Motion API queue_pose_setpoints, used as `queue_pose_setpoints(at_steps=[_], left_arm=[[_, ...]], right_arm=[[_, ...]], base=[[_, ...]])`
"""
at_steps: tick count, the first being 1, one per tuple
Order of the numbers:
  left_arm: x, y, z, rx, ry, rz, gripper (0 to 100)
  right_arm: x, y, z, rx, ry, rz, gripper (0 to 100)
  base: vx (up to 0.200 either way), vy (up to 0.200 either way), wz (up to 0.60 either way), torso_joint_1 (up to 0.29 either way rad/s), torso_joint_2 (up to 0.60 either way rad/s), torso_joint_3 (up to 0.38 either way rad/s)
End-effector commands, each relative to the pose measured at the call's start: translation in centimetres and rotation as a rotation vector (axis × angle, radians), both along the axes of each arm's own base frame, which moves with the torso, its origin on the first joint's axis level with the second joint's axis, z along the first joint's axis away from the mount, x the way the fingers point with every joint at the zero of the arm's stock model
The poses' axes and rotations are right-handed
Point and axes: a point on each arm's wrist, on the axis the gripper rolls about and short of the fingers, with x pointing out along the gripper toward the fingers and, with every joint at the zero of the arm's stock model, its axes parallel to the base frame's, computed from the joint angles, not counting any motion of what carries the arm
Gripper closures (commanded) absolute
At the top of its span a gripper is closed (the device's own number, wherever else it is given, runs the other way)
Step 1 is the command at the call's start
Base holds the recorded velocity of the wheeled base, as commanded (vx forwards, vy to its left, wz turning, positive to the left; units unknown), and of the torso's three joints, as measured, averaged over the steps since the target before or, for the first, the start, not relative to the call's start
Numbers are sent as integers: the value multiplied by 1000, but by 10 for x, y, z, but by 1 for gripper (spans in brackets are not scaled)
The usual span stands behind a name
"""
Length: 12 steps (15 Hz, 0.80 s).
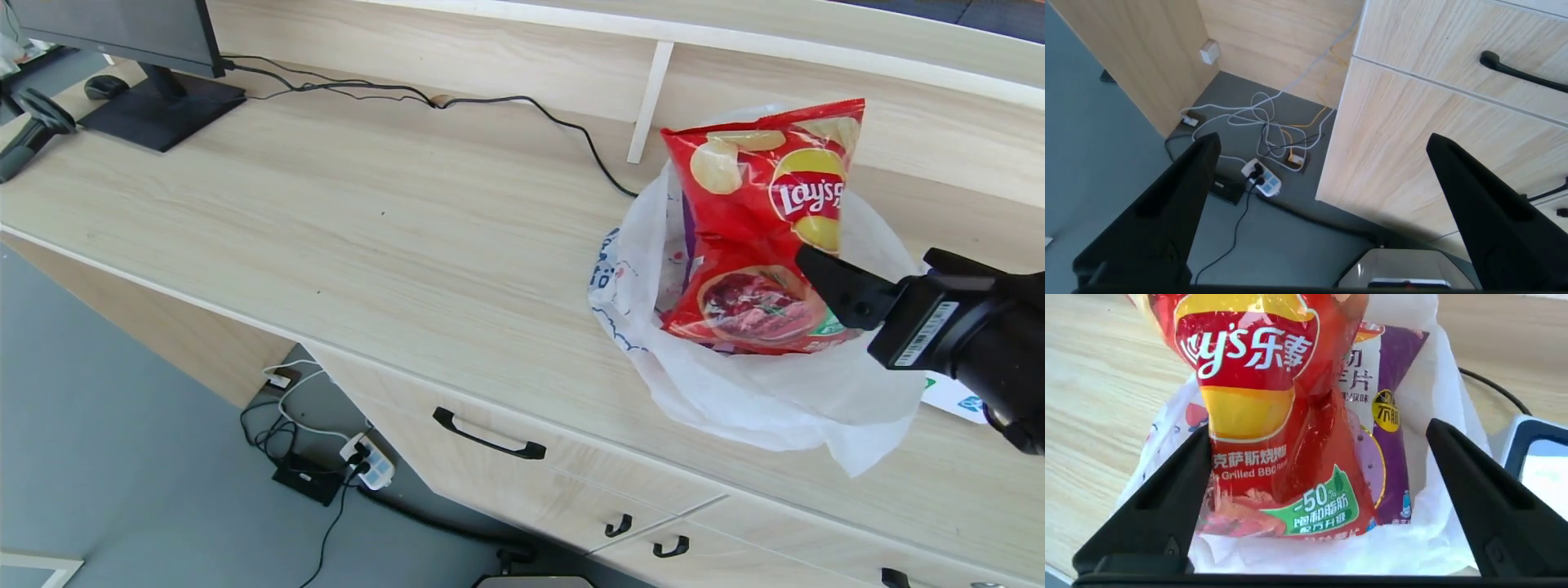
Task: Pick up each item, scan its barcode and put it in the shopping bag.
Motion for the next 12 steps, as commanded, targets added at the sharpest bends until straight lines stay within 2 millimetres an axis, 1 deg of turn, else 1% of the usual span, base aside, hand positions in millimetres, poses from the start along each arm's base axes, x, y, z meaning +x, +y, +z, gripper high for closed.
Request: queue_pose_setpoints(at_steps=[1, 2, 3, 4, 5, 6, 7, 8, 9, 10, 11, 12], left_arm=[[0, 0, 0, 0, 1, 1, 0], [0, 0, 0, 0, 0, -1, 0], [0, 0, 0, 0, 1, -1, 0], [0, 0, 0, 0, 1, -1, 0], [0, 0, 0, -1, 1, -1, 0], [0, 0, 0, -1, 1, 1, 0], [0, 0, 0, -3, 1, 0, 0], [0, 0, 0, -3, 1, 0, 0], [0, 0, 0, -1, 1, 1, 0], [0, 0, 0, -1, 1, -1, 0], [0, 0, 0, -1, 0, -1, 0], [0, 0, 0, -3, 0, 0, 0]], right_arm=[[-41, -27, -10, -22, -36, 49, 0], [-49, -32, -18, -38, -31, 71, 0], [-76, -47, -49, -100, -12, 170, 0], [-84, -52, -60, -124, -12, 221, 0], [-103, -65, -85, -189, -23, 373, 0], [-111, -75, -103, -233, -22, 425, 0], [-115, -83, -111, -248, -16, 444, 0], [-123, -99, -126, -288, 22, 453, 0], [-128, -110, -137, -306, 46, 462, 0], [-137, -129, -158, -323, 70, 496, 0], [-142, -141, -162, -297, 41, 525, 0], [-145, -146, -161, -275, 34, 514, 0]], base=[[0, 0, 0, 0, 0, 0], [0, 0, 0, 0, 0, 0], [0, 0, 0, 0, 0, 0], [0, 0, 0, 0, 0, 0], [0, 0, 0, 0, 0, 0], [0, 0, 0, 0, 0, 0], [0, 0, 0, 0, 0, 0], [0, 0, 0, 0, 0, 0], [0, 0, 0, 0, 0, 0], [0, 0, 0, 0, 0, 0], [0, 0, 0, 0, 0, 0], [0, 0, 0, 0, 0, 0]])
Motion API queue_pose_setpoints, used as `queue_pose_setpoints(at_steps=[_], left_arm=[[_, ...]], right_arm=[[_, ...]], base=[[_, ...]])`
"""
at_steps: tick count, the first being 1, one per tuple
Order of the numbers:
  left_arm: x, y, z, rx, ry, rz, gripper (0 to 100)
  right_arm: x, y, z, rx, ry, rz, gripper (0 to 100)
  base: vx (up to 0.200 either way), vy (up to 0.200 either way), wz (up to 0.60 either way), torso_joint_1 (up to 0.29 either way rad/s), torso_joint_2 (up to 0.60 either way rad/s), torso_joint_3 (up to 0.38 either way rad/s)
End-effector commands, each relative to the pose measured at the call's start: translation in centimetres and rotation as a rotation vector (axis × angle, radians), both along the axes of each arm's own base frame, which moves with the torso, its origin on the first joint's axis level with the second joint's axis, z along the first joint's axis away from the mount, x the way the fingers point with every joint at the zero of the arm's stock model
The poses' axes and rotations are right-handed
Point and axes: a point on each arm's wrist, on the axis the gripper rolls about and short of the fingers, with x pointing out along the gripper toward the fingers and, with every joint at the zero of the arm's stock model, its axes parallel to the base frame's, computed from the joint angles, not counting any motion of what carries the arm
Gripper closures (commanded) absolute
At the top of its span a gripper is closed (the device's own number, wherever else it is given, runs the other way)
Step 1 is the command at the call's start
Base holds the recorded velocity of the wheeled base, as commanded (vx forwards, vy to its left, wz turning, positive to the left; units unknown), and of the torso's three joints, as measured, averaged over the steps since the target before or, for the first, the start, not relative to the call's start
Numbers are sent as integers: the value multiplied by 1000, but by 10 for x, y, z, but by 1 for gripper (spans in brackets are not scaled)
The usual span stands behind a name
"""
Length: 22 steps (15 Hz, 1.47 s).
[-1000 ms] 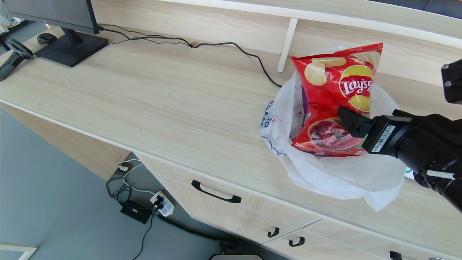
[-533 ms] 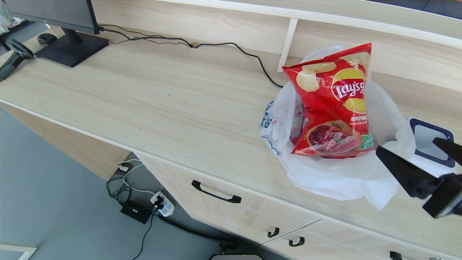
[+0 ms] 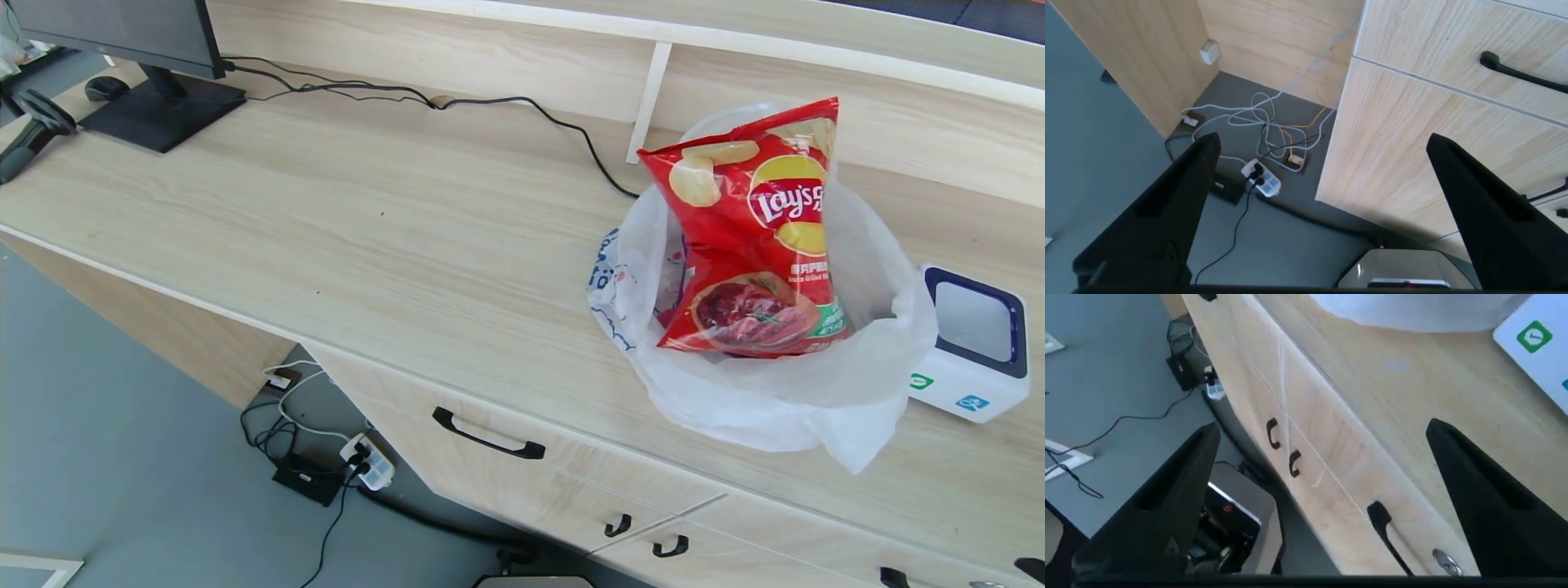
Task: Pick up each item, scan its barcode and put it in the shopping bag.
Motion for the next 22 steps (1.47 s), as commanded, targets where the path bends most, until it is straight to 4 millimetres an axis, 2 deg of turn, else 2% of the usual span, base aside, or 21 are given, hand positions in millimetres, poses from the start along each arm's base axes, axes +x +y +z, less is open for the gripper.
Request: queue_pose_setpoints(at_steps=[1, 3, 4, 6, 11, 14, 15, 17, 22], left_arm=[[0, 0, 0, -1, 0, 0, 0], [0, 0, 0, 2, 0, -1, 0], [0, 0, 0, 4, 2, -1, 0], [0, 0, 0, 4, -1, -1, 0], [0, 0, 0, 2, 0, 0, 0], [0, 0, 0, 4, -1, 0, 0], [0, 0, 0, 2, -3, -1, 0], [0, 0, 0, 5, -1, 0, 0], [0, 0, 0, 2, -3, -1, 0]], right_arm=[[-17, -35, -16, 181, -44, 17, 0], [-17, -34, -17, 279, 23, 18, 0], [-19, -33, -18, 334, 67, 117, 0], [-22, -30, -18, 319, 93, 311, 0], [-29, -27, -17, 265, 114, 623, 0], [-31, -28, -17, 246, 132, 708, 0], [-31, -28, -17, 246, 137, 694, 0], [-32, -27, -16, 275, 142, 522, 0], [-33, -27, -16, 248, 88, 352, 0]], base=[[0, 0, 0, 0, 0, 0], [0, 0, 0, 0, 0, 0], [0, 0, 0, 0, 0, 0], [0, 0, 0, 0, 0, 0], [0, 0, 0, 0, 0, 0], [0, 0, 0, 0, 0, 0], [0, 0, 0, 0, 0, 0], [0, 0, 0, 0, 0, 0], [0, 0, 0, 0, 0, 0]])
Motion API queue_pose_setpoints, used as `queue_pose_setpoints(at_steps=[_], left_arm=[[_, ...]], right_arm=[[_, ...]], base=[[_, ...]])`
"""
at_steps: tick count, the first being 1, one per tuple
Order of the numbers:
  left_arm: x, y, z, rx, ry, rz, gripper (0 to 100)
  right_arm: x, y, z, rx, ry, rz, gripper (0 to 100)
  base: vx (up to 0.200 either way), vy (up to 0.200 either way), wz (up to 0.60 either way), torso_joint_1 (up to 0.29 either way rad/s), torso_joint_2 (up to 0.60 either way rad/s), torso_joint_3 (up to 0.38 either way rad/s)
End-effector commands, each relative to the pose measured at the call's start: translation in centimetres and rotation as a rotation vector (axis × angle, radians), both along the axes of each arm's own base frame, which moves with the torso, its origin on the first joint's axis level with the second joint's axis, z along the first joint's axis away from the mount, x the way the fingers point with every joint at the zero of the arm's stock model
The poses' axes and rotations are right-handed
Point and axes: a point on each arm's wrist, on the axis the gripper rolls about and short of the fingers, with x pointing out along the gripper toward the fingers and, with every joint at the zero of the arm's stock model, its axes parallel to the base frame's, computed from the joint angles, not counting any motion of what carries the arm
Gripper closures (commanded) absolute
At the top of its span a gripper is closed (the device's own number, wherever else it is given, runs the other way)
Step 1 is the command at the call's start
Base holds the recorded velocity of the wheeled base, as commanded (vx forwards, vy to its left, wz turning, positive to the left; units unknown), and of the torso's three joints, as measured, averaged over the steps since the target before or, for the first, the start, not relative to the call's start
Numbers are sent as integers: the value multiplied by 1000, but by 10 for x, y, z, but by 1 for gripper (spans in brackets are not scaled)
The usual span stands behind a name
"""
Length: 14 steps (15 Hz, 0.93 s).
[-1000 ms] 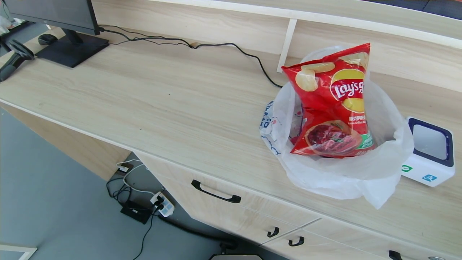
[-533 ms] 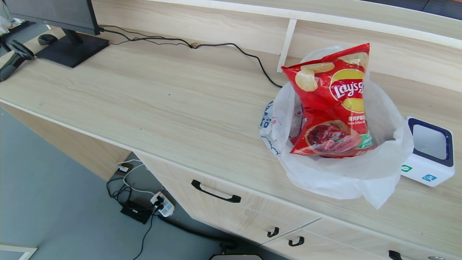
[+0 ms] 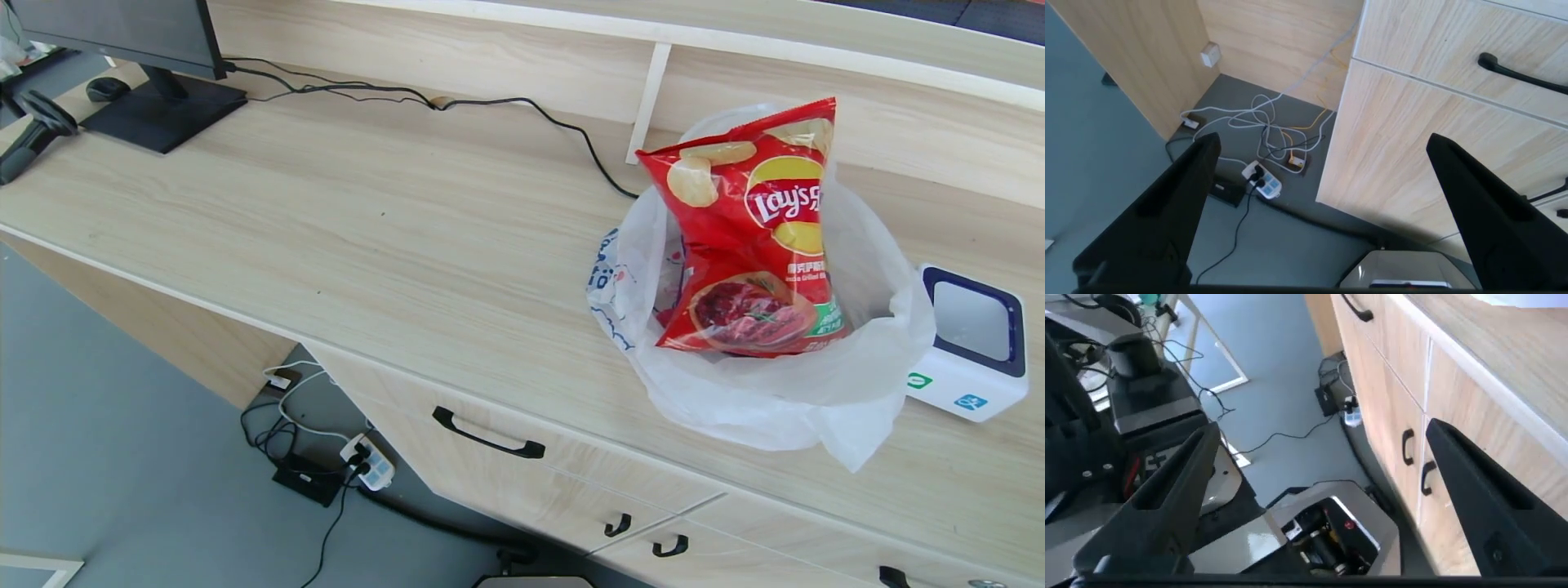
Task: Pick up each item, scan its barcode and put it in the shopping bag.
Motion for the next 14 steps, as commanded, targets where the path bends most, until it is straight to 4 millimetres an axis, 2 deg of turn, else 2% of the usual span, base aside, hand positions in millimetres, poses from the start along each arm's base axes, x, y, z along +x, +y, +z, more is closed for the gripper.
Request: queue_pose_setpoints(at_steps=[1, 2, 4, 5, 8, 10, 14], left_arm=[[0, 0, 0, 2, 2, -1, 0], [0, 0, 0, 6, 3, 1, 0], [0, 0, 0, 0, 5, 1, 0], [0, 0, 0, -1, 5, 1, 0], [0, 0, 0, 3, 3, 1, 0], [0, 0, 0, 2, 5, 1, 0], [0, 0, 0, 3, 3, 1, 0]], right_arm=[[0, 0, 0, 26, 41, -118, 0], [0, 0, 0, 45, 60, -144, 0], [-2, 1, 1, 1, 30, 3, 0], [-2, 0, 1, -3, 35, -43, 0], [-2, 9, 4, -71, 74, -419, 0], [-6, 17, 5, -104, 66, -784, 0], [-7, 16, 5, -128, 28, -777, 0]], base=[[0, 0, 0, 0, 0, 0], [0, 0, 0, 0, 0, 0], [0, 0, 0, 0, 0, 0], [0, 0, 0, 0, 0, 0], [0, 0, 0, 0, 0, 0], [0, 0, 0, 0, 0, 0], [0, 0, 0, 0, 0, 0]])
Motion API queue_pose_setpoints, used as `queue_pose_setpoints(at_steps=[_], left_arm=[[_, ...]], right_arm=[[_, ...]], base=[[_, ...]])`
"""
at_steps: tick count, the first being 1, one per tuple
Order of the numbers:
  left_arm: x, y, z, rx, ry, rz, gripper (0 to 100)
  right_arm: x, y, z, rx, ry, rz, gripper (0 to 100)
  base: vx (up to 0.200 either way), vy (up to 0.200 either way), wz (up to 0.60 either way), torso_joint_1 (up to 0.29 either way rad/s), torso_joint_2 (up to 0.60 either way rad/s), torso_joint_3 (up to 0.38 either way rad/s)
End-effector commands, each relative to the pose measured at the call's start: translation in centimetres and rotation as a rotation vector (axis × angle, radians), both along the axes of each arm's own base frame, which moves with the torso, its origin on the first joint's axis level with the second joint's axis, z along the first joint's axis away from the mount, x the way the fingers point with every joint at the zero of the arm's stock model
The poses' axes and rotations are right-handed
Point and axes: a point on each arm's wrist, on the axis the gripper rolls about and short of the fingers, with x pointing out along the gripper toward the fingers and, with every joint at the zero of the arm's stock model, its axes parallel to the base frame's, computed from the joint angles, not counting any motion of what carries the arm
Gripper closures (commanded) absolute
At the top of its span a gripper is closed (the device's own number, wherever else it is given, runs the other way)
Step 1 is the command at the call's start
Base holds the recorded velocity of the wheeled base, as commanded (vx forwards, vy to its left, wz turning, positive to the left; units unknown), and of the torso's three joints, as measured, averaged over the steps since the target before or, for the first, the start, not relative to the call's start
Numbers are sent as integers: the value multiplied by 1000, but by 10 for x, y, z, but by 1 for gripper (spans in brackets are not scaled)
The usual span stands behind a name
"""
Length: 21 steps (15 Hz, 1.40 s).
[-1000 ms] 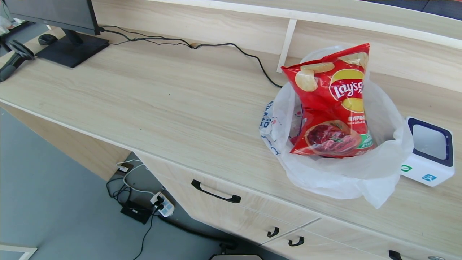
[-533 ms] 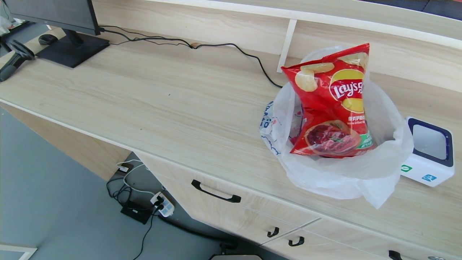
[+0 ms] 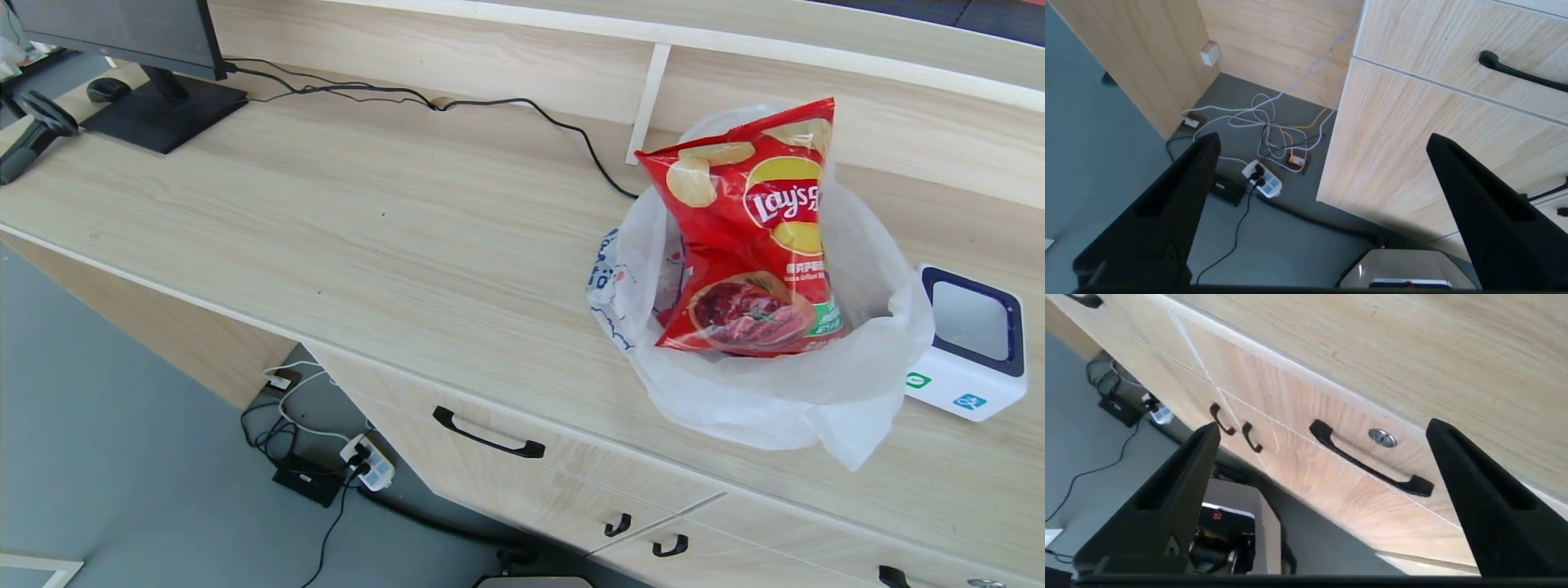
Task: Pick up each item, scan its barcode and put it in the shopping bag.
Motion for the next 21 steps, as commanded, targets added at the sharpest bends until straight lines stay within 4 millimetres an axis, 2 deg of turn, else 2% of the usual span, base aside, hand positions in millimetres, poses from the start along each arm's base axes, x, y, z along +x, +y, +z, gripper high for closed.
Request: queue_pose_setpoints(at_steps=[1, 3, 4, 6, 8, 9, 14, 16, 18, 21], left_arm=[[0, 0, 0, 0, 1, -1, 0], [0, 0, 0, 0, 3, -1, 0], [0, 0, 0, 0, 1, 1, 0], [0, 0, 0, 0, 1, -1, 0], [0, 0, 0, -1, 3, 1, 0], [0, 0, 0, -1, 3, -1, 0], [0, 0, 0, -3, 3, 0, 0], [0, 0, 0, -3, 3, 0, 0], [0, 0, 0, -3, 3, 0, 0], [0, 0, 0, -3, 3, 0, 0]], right_arm=[[3, 1, 1, 29, 50, -65, 0], [10, 4, 2, 47, 134, -194, 0], [9, 5, 2, 39, 121, -222, 0], [3, 4, -1, 14, 27, -215, 0], [11, 5, -6, 69, -86, -225, 0], [11, 5, -6, 59, -25, -221, 0], [9, 6, -7, 75, -31, -97, 0], [10, 7, -7, 53, -25, -161, 0], [8, 9, -7, 36, -50, -309, 0], [8, 9, -7, 56, -70, -297, 0]], base=[[0, 0, 0, 0, 0, 0], [0, 0, 0, 0, 0, 0], [0, 0, 0, 0, 0, 0], [0, 0, 0, 0, 0, 0], [0, 0, 0, 0, 0, 0], [0, 0, 0, 0, 0, 0], [0, 0, 0, 0, 0, 0], [0, 0, 0, 0, 0, 0], [0, 0, 0, 0, 0, 0], [0, 0, 0, 0, 0, 0]])
